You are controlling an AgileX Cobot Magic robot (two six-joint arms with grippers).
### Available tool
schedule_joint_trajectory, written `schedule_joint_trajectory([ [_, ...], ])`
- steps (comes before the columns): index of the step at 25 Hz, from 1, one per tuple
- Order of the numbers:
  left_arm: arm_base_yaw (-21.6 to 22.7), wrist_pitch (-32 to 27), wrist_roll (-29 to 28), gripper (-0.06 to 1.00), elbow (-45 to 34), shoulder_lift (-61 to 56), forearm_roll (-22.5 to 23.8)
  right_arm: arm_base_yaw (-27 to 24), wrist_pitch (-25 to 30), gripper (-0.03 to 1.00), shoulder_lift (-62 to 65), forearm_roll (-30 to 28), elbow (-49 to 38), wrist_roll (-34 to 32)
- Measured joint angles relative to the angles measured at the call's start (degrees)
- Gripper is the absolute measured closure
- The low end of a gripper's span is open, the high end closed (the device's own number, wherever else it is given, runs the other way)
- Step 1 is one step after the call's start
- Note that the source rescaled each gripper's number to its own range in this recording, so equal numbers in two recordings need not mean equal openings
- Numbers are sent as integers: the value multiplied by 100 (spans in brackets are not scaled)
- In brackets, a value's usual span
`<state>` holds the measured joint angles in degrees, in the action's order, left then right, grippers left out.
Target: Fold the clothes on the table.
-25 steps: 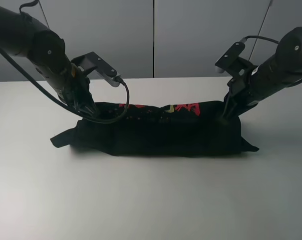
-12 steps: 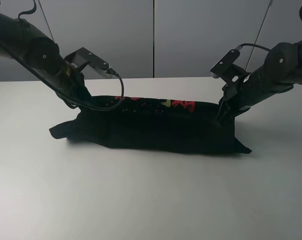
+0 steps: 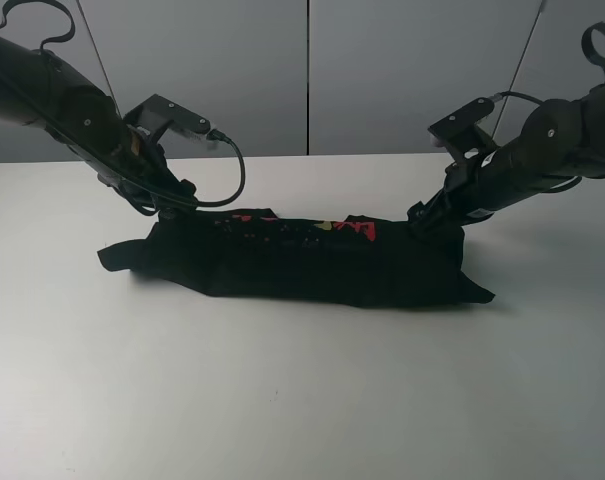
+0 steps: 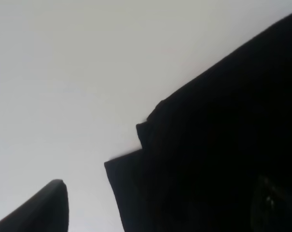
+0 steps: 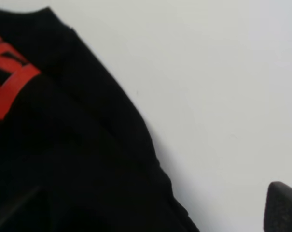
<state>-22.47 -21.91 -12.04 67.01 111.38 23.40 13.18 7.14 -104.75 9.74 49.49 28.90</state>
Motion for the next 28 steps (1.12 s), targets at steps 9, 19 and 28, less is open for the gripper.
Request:
schedule_joint_trajectory([
  [9,209,-1442,-230,-4,489,19,-746,0,2124,-3,-21,0,724,-1673],
  [19,527,-2488,475,-4,1139,178,-1739,0,3636,-3,-163,309,1567,-2466],
  [28,-30,-2966,970,-5,1253,444,-2340,262,3836,-3,-257,726,1621,-2339],
])
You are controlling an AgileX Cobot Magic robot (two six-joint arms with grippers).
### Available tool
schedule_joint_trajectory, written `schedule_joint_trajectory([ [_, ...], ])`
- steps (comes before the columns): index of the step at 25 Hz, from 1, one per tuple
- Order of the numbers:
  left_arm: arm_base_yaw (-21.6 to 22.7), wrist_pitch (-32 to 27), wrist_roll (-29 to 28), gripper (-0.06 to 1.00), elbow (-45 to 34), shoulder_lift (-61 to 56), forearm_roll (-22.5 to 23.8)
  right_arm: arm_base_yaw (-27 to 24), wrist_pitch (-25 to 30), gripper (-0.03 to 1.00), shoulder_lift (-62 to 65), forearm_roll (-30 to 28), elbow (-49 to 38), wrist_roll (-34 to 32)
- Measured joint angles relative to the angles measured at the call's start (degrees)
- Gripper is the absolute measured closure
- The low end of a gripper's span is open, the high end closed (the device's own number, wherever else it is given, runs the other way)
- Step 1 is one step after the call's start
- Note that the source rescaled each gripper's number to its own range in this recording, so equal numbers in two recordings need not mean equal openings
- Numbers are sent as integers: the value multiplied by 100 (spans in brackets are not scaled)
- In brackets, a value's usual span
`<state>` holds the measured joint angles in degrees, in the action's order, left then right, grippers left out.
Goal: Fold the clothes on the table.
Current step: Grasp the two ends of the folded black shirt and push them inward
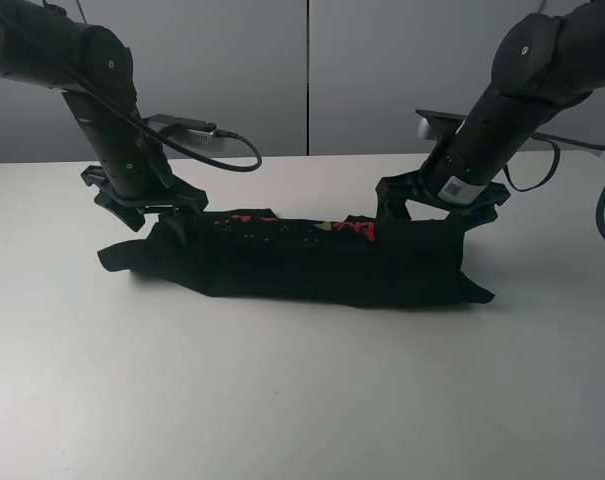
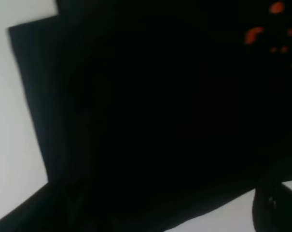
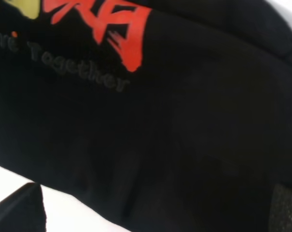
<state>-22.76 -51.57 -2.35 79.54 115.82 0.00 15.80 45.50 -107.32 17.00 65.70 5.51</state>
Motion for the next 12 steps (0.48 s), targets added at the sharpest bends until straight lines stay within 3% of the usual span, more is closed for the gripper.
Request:
schedule_joint_trajectory([
  [7,109,131,-236,-5,14,367,195,14,-30,-3,-515,-1101,13,-817],
  [12,221,192,-317,-5,26,519,363,14,-142,-3,-884,-1296,18,-913],
])
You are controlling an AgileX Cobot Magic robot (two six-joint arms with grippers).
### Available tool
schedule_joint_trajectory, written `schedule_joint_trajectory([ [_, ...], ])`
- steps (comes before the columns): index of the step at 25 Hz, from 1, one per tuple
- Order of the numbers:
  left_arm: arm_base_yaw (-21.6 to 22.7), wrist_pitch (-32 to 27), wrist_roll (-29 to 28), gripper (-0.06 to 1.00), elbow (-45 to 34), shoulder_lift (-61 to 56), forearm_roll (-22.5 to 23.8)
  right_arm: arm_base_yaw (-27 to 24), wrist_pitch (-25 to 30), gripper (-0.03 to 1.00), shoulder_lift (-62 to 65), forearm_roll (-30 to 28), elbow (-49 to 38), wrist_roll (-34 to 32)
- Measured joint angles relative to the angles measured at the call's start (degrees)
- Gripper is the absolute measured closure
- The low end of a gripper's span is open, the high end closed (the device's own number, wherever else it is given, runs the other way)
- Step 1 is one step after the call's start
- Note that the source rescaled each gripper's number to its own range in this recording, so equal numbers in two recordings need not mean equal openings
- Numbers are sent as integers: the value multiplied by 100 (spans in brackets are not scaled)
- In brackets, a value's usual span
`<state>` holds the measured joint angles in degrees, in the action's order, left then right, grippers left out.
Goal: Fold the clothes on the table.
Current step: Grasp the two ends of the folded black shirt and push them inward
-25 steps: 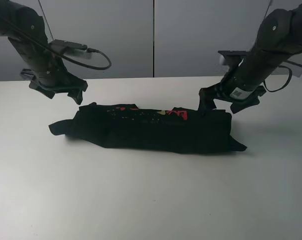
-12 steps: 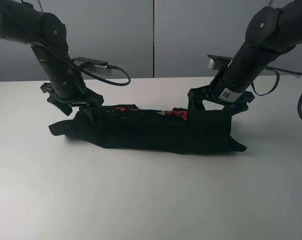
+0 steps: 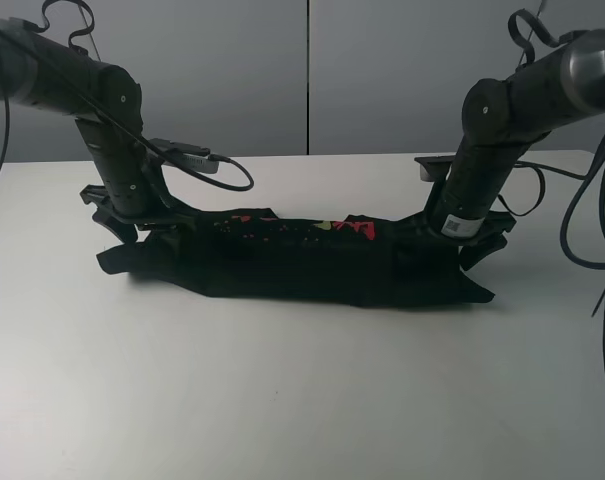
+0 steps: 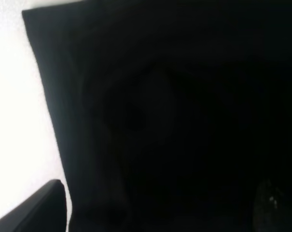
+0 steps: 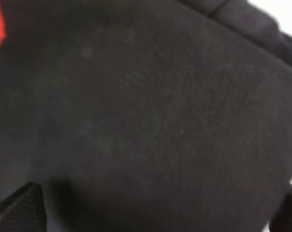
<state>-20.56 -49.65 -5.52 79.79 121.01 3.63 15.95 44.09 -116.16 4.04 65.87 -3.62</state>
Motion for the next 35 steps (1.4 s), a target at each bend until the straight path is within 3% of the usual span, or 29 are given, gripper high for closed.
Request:
schedule_joint_trajectory([
  [15,445,-5,-138,-5,0,31,243,0,-65,-3,-299,-356,69,-256],
  [35,450,178,-138,-5,21,298,334,0,-24,-3,-214,-367,58,-129],
])
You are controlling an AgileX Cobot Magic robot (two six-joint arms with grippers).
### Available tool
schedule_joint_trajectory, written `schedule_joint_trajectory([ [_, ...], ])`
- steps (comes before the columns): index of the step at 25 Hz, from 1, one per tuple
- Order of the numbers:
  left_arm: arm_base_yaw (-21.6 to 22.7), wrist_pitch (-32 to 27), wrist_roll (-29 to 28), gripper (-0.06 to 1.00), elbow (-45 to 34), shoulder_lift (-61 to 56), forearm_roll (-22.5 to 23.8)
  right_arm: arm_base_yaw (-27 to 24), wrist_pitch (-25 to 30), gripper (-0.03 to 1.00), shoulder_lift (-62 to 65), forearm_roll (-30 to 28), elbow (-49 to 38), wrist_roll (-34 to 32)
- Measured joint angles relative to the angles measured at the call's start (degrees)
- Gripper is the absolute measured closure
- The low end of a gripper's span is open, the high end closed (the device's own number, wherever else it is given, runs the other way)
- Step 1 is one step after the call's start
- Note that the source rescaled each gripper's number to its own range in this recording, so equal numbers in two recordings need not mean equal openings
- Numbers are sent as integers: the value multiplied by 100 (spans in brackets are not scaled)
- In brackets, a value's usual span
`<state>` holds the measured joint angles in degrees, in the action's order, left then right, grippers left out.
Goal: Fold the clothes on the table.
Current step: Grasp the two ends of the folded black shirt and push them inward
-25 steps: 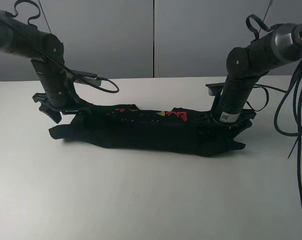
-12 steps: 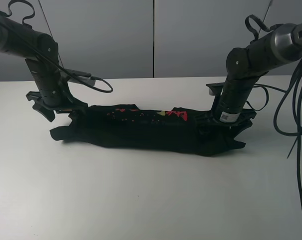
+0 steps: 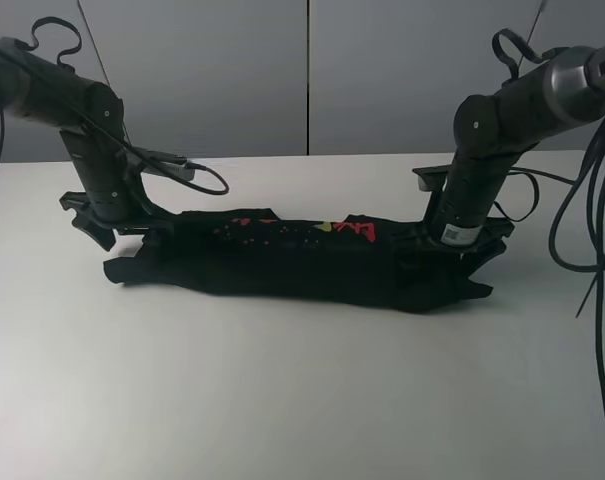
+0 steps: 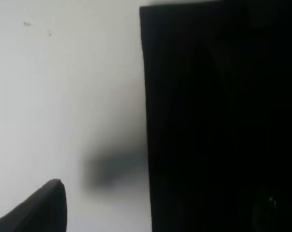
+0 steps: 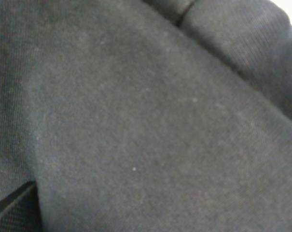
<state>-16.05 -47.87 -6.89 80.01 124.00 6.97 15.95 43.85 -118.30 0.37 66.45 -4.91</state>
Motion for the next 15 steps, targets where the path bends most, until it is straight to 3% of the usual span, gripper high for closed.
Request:
schedule_joint_trajectory([
  [8,0,0,0,-5,11,13,-26,0,388,-3,639,-83,-40,75],
  [15,0,0,0,-5,11,13,-30,0,759,-3,1075,-256,26,-484],
])
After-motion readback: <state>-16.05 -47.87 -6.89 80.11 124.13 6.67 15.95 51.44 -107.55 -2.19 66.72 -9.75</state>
